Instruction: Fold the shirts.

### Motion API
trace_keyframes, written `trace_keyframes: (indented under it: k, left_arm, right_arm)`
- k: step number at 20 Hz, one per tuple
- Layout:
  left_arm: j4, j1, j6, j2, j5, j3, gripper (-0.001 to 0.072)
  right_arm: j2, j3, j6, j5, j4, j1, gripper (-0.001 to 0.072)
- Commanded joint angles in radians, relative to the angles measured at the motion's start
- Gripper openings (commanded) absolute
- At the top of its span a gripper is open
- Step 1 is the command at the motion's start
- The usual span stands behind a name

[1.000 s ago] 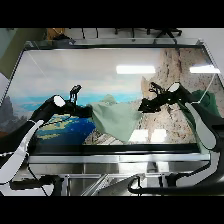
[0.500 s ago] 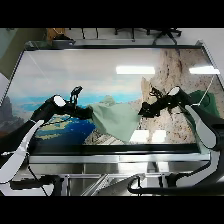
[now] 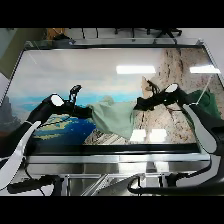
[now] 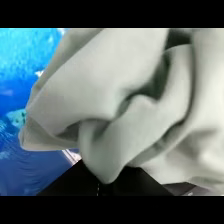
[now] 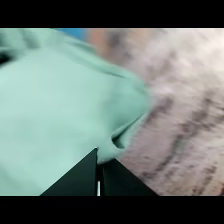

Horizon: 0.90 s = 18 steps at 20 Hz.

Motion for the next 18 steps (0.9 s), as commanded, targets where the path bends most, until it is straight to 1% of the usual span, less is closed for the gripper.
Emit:
trace_keyframes:
  k: [1,3,8,10,11,13,15,17,18]
  left_arm:
    - [-0.01,0.03,-0.005,0.142,-0.086,0.064,0.0015]
    - [-0.009,0.057,-0.007,0.255,-0.167,0.152,0.0015]
    - [-0.008,0.134,-0.027,0.524,-0.274,0.342,0.0015]
    - [-0.009,0.154,-0.032,0.605,-0.295,0.372,0.0015]
    - [-0.006,0.155,-0.039,0.645,-0.297,0.371,0.0015]
    - [0.005,0.155,-0.039,0.691,-0.325,0.37,0.0015]
    - [0.054,0.154,-0.039,0.698,-0.349,0.361,0.0015]
    - [0.08,0.153,-0.038,0.673,-0.321,0.293,0.0015]
    - [0.079,0.154,-0.035,0.636,-0.297,0.249,0.0016]
  right_arm:
    - [0.163,0.077,-0.045,0.018,0.044,-0.029,0.0013]
    - [0.294,0.109,-0.072,-0.01,0.044,-0.036,0.0013]
    - [0.635,0.111,-0.172,-0.203,0.016,-0.036,0.0013]
    - [0.727,0.111,-0.22,-0.246,0.014,-0.036,0.0012]
    - [0.761,0.111,-0.237,-0.245,0.014,-0.036,0.0012]
    - [0.794,0.111,-0.249,-0.227,0.009,-0.036,0.0012]
    - [0.786,0.11,-0.248,-0.205,-0.049,-0.036,0.0012]
    - [0.73,0.1,-0.216,-0.168,-0.113,-0.036,0.0013]
    - [0.686,0.086,-0.214,-0.153,-0.117,-0.036,0.0012]
